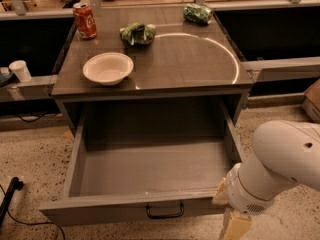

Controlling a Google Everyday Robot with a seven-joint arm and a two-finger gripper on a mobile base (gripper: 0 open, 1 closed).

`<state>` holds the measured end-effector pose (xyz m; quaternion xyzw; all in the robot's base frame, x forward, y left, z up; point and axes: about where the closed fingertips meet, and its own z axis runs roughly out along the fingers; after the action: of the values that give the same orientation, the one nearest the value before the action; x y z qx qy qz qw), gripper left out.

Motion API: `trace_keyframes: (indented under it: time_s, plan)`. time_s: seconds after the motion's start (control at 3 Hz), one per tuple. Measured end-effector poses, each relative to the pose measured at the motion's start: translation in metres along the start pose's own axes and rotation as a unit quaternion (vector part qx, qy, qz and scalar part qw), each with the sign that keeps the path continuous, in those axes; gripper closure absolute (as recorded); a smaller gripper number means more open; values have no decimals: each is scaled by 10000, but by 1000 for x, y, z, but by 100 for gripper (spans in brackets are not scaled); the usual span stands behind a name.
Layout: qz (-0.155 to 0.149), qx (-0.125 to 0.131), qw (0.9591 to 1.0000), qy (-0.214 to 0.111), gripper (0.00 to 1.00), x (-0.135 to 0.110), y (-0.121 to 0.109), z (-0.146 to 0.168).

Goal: Close top drawer

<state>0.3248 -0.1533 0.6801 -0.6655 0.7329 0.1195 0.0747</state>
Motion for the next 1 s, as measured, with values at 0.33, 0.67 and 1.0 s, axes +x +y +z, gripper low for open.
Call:
trace_keyframes:
  time_s: [0.33,0.67,1.0]
  plan:
    - [0,0,10000,0,0,0,0,0]
    - [1,2,10000,-1,0,0,0,0]
    - [72,129,9999,-83,19,2,-3,-2]
